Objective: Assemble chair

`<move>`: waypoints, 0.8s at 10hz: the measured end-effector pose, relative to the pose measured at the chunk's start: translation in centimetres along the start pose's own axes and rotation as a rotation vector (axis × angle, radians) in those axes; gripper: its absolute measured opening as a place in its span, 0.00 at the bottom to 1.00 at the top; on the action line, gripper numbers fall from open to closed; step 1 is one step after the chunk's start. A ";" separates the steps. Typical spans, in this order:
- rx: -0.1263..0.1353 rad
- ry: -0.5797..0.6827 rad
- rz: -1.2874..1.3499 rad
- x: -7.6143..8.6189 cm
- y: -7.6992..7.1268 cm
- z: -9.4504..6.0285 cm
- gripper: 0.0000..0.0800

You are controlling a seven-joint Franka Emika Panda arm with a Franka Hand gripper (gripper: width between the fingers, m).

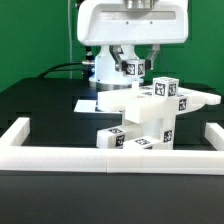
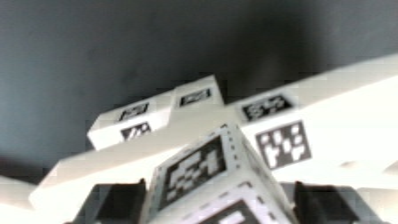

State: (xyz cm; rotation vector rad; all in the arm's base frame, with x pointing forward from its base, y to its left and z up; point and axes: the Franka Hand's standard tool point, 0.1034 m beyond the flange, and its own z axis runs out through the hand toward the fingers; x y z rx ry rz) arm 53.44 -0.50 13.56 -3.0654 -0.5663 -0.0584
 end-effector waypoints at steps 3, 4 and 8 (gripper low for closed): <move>0.001 -0.006 -0.001 -0.3 0.0 0.4 0.50; -0.001 -0.009 -0.007 -0.4 0.2 0.7 0.50; -0.011 -0.008 -0.034 0.0 0.4 1.2 0.50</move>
Offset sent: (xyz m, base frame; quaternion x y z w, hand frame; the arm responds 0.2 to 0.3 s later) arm 0.0084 -0.0005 -0.0080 0.0060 0.0197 -0.0250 0.9995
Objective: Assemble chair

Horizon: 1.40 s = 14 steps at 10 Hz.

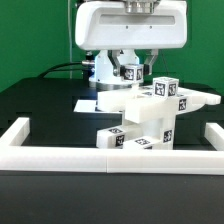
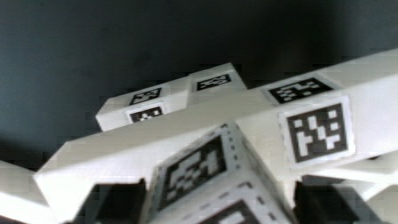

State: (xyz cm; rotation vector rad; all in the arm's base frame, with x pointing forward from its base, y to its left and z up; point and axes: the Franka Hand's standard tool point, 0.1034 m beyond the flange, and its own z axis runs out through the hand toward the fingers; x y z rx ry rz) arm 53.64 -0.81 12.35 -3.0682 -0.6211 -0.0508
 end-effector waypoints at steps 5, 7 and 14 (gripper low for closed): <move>0.002 -0.003 -0.003 0.1 -0.4 0.3 0.50; 0.002 -0.007 -0.002 0.0 -0.4 0.5 0.50; -0.014 0.011 -0.023 0.1 0.2 0.8 0.50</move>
Offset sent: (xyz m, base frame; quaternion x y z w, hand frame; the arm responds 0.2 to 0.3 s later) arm 0.0028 0.0082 -0.0019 0.0006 -0.0006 0.0050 1.0000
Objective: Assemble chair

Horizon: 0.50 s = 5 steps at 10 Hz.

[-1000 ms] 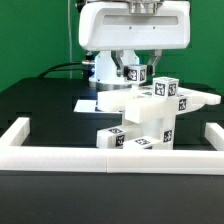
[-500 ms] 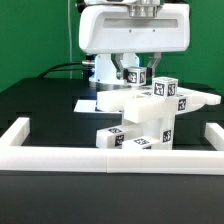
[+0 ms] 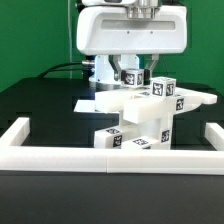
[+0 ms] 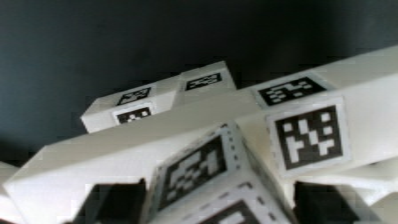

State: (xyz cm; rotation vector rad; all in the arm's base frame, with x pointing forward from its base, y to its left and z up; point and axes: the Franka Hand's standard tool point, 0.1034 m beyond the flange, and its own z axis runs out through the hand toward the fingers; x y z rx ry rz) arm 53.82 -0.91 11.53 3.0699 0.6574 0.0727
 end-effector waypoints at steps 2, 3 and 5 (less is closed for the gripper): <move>0.000 0.000 0.001 0.0 0.0 0.0 0.50; 0.000 0.000 0.001 0.0 0.0 0.0 0.50; 0.000 0.000 0.007 0.0 0.0 0.0 0.50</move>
Offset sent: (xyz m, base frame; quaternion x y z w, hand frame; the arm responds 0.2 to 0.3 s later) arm 0.0000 0.0000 0.0000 0.0000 0.0000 0.0000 1.0000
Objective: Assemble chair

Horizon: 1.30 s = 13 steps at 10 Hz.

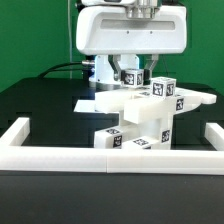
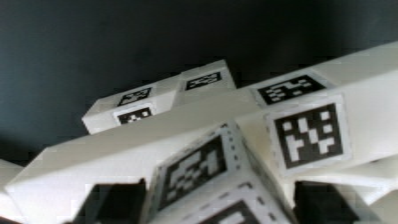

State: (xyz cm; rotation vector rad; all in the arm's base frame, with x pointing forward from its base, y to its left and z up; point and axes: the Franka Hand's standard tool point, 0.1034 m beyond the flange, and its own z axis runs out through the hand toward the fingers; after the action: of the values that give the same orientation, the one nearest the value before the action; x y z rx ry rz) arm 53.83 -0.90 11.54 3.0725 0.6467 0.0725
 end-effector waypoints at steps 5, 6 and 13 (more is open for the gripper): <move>0.001 0.001 0.178 0.0 0.0 0.0 0.50; 0.002 0.001 0.226 0.0 0.0 0.0 0.50; 0.027 0.003 0.837 -0.1 0.1 0.1 0.50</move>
Offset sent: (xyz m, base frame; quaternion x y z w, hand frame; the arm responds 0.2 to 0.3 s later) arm 0.0000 0.0000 0.0000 0.0000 0.0000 0.1296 0.9916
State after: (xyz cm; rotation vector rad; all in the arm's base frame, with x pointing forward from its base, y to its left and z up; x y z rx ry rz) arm 53.74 -1.06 11.45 3.1147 -0.6669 0.0633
